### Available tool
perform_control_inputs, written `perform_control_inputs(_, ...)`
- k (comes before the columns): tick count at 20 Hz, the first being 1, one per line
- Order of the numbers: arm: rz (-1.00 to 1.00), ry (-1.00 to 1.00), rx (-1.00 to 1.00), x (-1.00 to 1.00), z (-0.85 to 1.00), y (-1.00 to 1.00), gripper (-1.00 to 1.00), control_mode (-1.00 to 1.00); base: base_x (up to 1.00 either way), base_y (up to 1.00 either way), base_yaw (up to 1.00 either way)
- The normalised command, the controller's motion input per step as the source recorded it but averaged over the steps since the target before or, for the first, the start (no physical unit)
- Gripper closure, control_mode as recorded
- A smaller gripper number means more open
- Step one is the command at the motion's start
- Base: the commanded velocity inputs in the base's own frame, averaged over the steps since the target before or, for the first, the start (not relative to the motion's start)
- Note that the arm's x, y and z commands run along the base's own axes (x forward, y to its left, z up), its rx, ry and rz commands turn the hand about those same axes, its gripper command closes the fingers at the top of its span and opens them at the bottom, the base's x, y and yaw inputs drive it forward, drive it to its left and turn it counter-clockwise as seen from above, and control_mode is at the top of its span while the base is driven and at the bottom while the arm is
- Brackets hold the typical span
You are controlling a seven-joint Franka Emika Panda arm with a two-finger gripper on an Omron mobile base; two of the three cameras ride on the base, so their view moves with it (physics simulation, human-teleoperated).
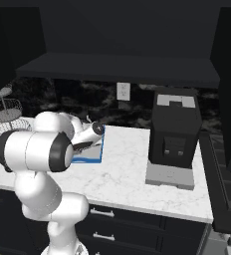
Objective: Pick the kettle from the counter and place it on the tray. Then pick the mug from the cabinet and place it on the tray. Then close the cabinet doors.
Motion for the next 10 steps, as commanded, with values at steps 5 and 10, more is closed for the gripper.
perform_control_inputs(5, 0.04, 0.0, 0.0, 0.14, -0.23, 0.0, 1.0, -1.0, 0.0, 0.0, 0.0)
perform_control_inputs(10, 0.05, -0.03, -0.01, -0.22, -0.39, -0.08, 1.0, -1.0, 0.0, 0.0, 0.0)
